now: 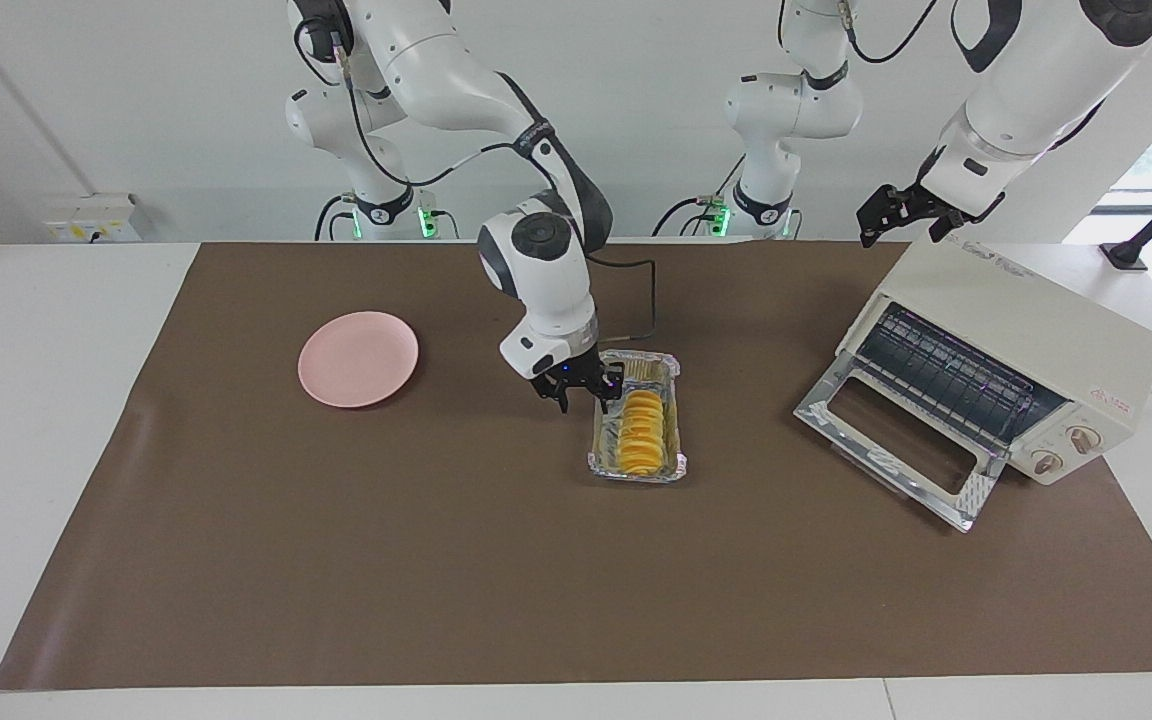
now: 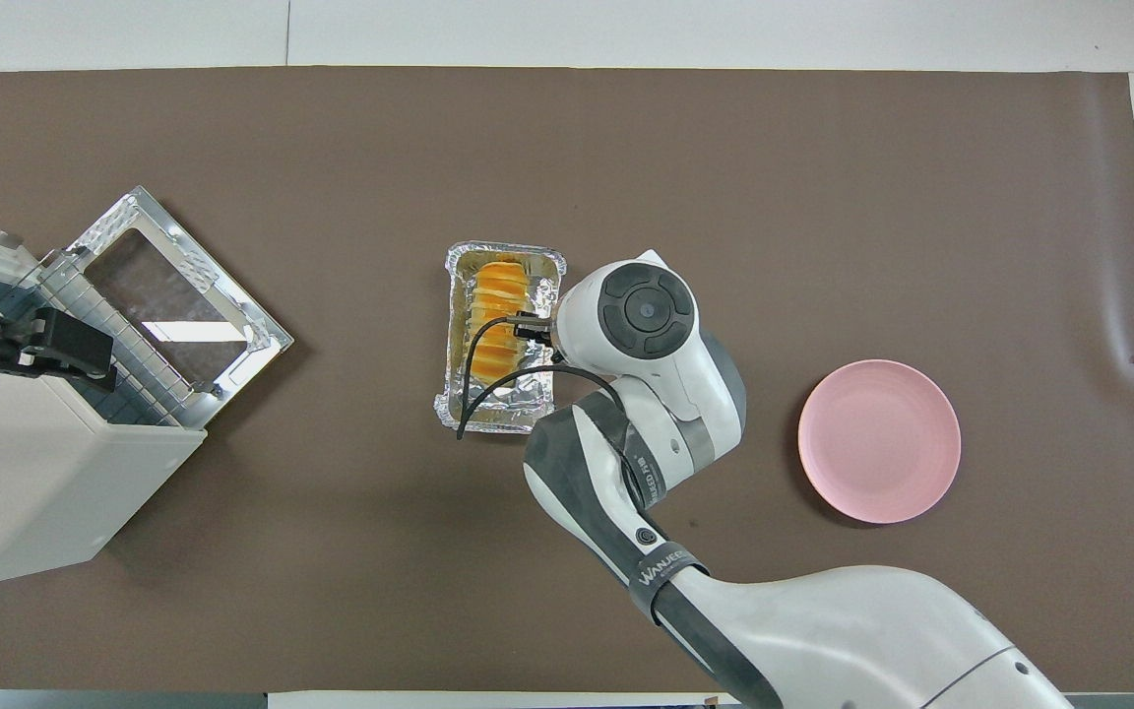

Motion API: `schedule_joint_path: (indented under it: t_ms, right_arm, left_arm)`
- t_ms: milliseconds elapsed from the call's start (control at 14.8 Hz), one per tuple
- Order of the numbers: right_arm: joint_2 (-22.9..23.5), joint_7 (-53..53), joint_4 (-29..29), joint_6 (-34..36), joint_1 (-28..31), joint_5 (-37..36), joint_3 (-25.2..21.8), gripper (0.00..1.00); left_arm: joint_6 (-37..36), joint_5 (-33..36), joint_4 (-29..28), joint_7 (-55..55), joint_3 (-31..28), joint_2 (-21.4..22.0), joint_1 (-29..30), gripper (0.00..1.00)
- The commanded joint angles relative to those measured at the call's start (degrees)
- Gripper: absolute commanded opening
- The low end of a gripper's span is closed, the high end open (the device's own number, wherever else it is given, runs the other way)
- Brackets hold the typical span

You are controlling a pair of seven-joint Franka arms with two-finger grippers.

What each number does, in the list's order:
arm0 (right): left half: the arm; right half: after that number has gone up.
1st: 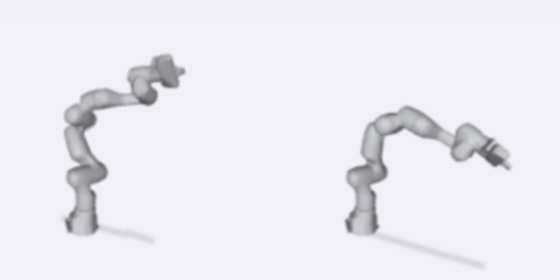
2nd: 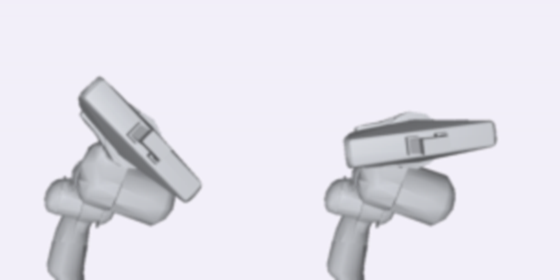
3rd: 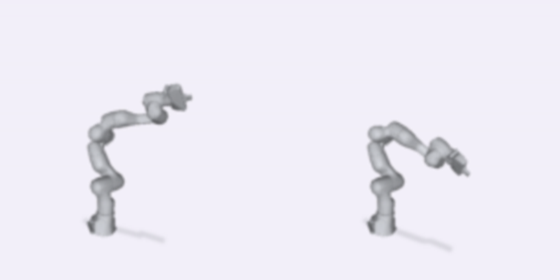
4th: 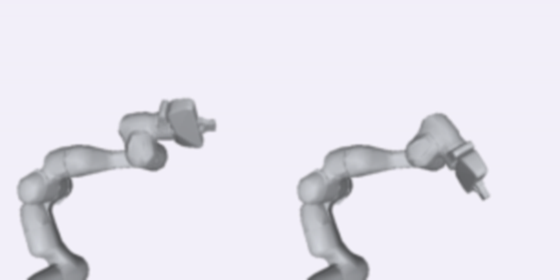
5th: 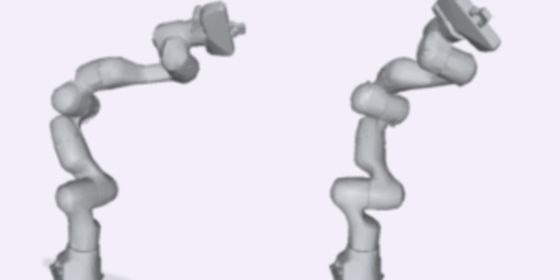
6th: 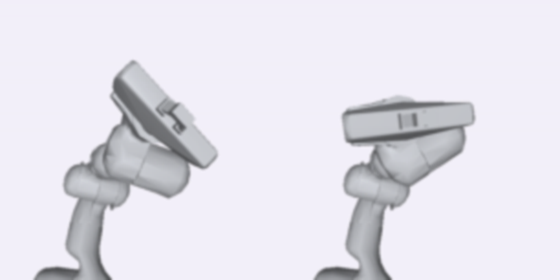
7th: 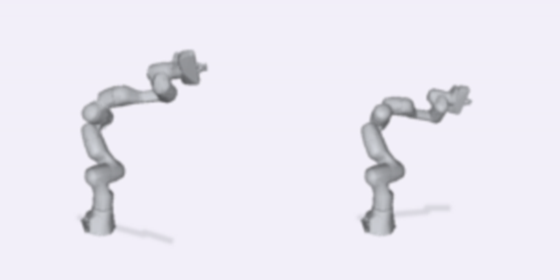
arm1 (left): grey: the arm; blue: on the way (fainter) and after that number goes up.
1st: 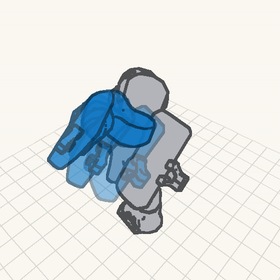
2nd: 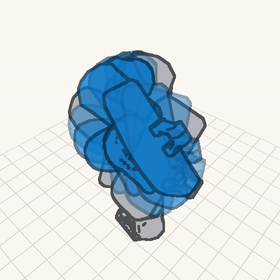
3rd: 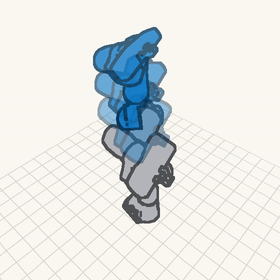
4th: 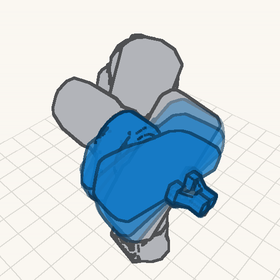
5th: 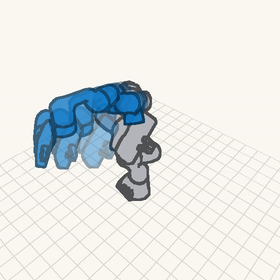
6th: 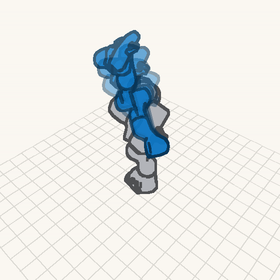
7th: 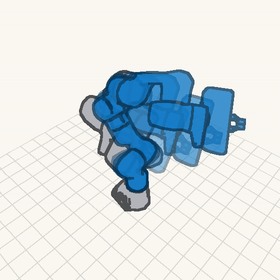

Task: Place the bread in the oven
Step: 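Release the foil tray and retract the right gripper to rest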

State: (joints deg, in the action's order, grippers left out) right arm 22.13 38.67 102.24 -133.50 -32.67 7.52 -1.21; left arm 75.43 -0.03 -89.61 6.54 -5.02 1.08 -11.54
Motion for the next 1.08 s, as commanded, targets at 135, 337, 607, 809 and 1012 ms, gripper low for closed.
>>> schedule_joint_path:
  t_ms: [135, 337, 607, 809, 1012]
  right_arm:
    - [-7.53, -1.67, 1.03, 7.28, 7.79, 0.74, 0.42, 1.0]
    - [-9.81, -7.17, 0.77, 10.7, 11.56, 0.57, 0.24, 1.0]
    - [-12.81, -23.25, 0.07, 14.84, 20.96, 0.48, 0.24, 1.0]
    - [-14.29, -31.88, -0.81, 19.49, 26.59, 0.31, 0.24, 1.0]
    - [-17.02, -39.0, -0.72, 23.62, 30.11, -0.31, 0.16, 1.0]
  left_arm:
    - [-0.55, -0.76, -0.74, -0.04, 0.37, 1.12, 0.72, 1.0]
    - [-0.55, -0.76, -0.74, -0.04, 0.37, 1.12, 0.72, 1.0]
    - [-0.55, -0.76, -0.74, -0.04, 0.37, 1.12, 0.72, 1.0]
    - [-0.55, -0.76, -0.74, -0.04, 0.37, 1.12, 0.72, 1.0]
    - [-0.55, -0.76, -0.74, -0.04, 0.37, 1.12, 0.72, 1.0]
